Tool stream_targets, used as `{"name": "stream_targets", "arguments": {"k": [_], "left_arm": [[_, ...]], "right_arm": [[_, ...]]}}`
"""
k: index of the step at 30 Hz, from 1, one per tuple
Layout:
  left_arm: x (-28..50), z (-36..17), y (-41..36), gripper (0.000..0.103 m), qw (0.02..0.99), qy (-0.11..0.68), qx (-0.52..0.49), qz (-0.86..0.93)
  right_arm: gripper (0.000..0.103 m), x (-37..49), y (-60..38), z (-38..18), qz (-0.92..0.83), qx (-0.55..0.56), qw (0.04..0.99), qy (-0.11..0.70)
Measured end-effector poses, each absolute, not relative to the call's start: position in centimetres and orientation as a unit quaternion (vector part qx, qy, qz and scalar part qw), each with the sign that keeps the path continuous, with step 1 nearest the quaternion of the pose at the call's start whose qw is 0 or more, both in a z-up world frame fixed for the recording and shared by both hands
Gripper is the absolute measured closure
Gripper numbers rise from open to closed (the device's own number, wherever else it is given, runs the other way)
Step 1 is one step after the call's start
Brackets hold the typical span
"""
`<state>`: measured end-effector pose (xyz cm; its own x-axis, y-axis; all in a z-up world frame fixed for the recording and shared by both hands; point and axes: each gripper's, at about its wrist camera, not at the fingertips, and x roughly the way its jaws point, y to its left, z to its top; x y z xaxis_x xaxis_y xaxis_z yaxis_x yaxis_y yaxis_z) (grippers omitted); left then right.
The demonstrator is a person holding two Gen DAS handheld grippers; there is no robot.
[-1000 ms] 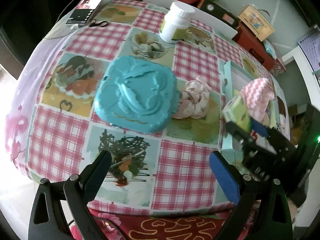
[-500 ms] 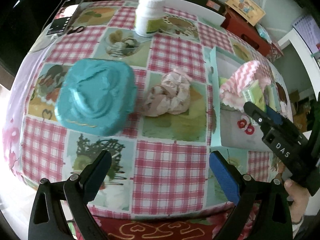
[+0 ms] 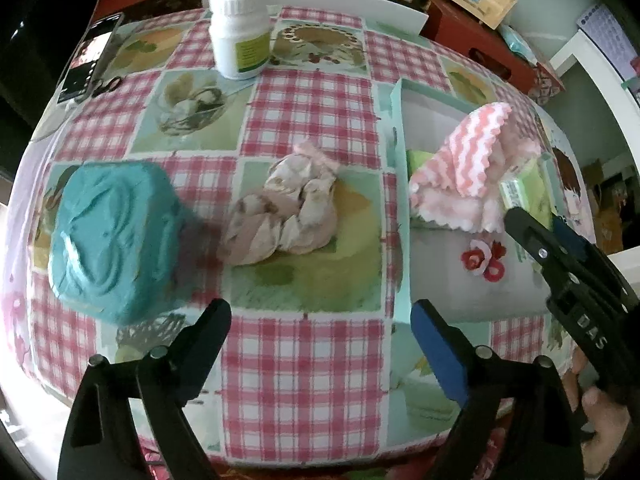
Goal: Organize soft objects
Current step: 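Carry the green tissue pack in the right gripper over the tray, then grasp the crumpled beige floral cloth with the left gripper while the right gripper holds the pack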
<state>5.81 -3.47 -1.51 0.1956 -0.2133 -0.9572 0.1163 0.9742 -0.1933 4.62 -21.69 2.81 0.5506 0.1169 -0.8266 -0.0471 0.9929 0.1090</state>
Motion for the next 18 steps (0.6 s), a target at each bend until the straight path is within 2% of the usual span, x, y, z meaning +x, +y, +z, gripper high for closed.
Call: {"name": "stream_targets", "arguments": {"k": [8, 11, 18], "left_arm": [[7.9, -2.3, -4.3, 0.013, 0.783, 0.617, -0.019, -0.084], [8.7, -2.8, -4.6, 0.021, 0.785, 0.614, -0.014, -0.075], [10.2, -3.9, -5.4, 0.023, 0.793, 0.607, 0.007, -0.055]], "right_arm": [[0.04, 4.4, -23.1, 3.1, 0.036, 0.056, 0.882, 0.467], [0.04, 4.6, -23.1, 2.8, 0.036, 0.056, 0.879, 0.471], [0.04, 4.5, -23.2, 2.8, 0.038, 0.056, 0.879, 0.471]]}}
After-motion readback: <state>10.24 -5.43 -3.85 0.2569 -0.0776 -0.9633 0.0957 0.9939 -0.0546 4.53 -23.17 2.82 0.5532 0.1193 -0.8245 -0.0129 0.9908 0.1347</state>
